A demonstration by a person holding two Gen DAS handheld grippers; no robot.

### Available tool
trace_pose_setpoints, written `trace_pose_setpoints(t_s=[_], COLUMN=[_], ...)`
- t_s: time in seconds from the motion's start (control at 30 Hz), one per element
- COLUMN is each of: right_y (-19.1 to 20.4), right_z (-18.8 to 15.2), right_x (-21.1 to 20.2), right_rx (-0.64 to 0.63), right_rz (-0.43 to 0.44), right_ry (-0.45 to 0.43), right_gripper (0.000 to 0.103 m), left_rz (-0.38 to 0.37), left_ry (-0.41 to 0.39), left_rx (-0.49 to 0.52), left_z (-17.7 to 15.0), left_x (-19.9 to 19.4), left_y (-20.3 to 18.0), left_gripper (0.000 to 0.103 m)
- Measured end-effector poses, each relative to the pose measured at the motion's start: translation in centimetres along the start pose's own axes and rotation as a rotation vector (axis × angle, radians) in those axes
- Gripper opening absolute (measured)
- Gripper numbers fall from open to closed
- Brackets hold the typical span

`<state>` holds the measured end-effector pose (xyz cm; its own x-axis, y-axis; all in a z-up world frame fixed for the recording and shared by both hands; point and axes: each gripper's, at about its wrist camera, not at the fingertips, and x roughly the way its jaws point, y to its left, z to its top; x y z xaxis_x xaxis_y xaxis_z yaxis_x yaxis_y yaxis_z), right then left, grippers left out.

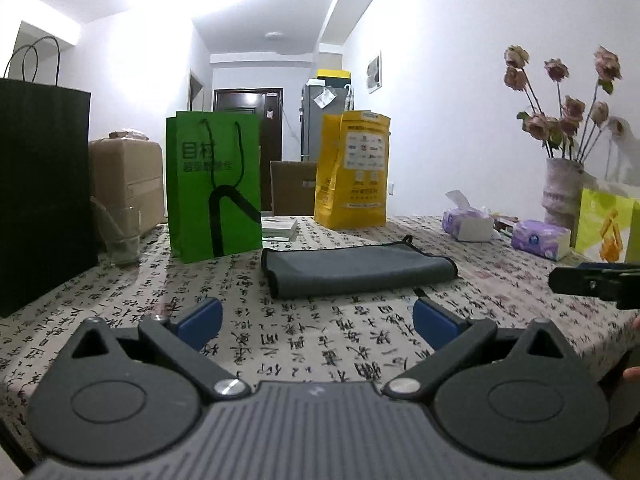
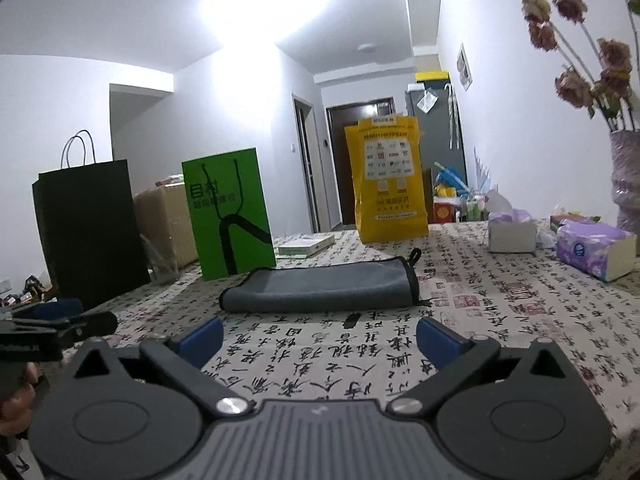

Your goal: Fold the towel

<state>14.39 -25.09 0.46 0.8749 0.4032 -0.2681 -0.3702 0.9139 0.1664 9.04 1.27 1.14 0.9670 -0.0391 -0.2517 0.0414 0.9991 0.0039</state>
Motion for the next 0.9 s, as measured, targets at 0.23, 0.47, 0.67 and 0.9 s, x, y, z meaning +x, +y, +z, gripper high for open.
trace_pose_setpoints(t_s=[0.23, 0.47, 0.67, 0.9], right_y=[1.3, 3.1, 4.7, 5.4], right_z=[-1.0, -1.1, -1.1, -1.5], right_x=[-2.6, -3.6, -4.3, -5.7], right_rx=[-0.034, -0.077, -0.096, -0.107], right_rz=[-0.02, -0.022, -0.009, 0.002], right_ry=[-0.026, -0.079, -0.088, -0.071], right_gripper=[0.103, 0.103, 0.103, 0.103], left_rz=[-0.013, -0.012, -0.015, -0.003], left_ry=[-0.034, -0.041, -0.056, -0.058], left_rx=[0.014, -0.01, -0.032, -0.013], left_z=[-0.9, -1.1, -1.0, -0.9], left_x=[-2.3, -3.0, -4.4, -5.5], left_y=[-0.4, 0.3, 1.0, 0.5], left_gripper=[0.103, 0.103, 0.103, 0.103])
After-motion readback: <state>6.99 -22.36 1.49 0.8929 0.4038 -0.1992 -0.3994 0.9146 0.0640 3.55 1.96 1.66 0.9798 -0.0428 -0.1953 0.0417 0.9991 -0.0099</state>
